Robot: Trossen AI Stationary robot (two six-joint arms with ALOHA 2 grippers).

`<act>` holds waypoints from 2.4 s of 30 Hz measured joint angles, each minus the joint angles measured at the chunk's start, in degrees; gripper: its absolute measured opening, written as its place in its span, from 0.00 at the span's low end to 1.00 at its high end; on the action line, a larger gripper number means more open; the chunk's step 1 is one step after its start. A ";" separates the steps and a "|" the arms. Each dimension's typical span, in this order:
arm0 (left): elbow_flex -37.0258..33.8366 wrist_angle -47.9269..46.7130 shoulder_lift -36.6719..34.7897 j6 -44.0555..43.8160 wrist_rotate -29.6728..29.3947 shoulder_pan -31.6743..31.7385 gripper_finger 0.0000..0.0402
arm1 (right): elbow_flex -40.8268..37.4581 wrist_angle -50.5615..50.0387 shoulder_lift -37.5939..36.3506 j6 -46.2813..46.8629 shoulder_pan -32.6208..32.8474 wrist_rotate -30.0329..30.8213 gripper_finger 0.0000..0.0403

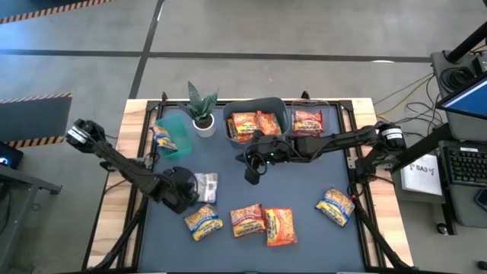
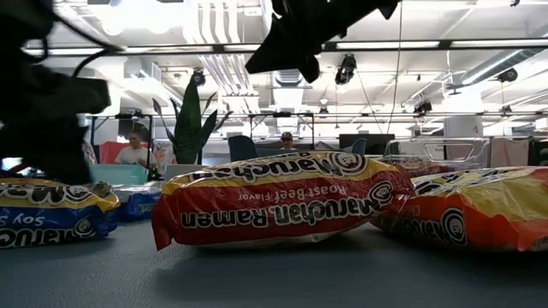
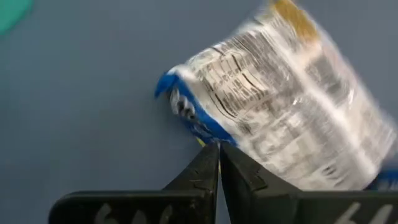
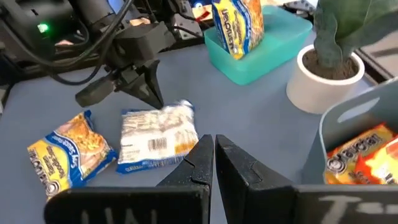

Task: Sort Maruchan noodles
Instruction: Put the blue noodle pack into the green bin

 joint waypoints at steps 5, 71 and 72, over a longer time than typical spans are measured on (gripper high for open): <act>2.31 2.29 -0.81 9.41 5.46 4.37 0.00 | -1.00 0.20 1.19 6.83 0.00 0.02 0.02; -6.84 22.64 -1.50 -3.89 3.07 5.49 0.60 | 16.71 4.91 33.43 14.95 4.66 -1.45 0.02; -6.84 22.62 -1.37 -3.96 3.07 5.49 0.60 | 16.69 4.60 33.38 14.97 4.67 -1.30 0.02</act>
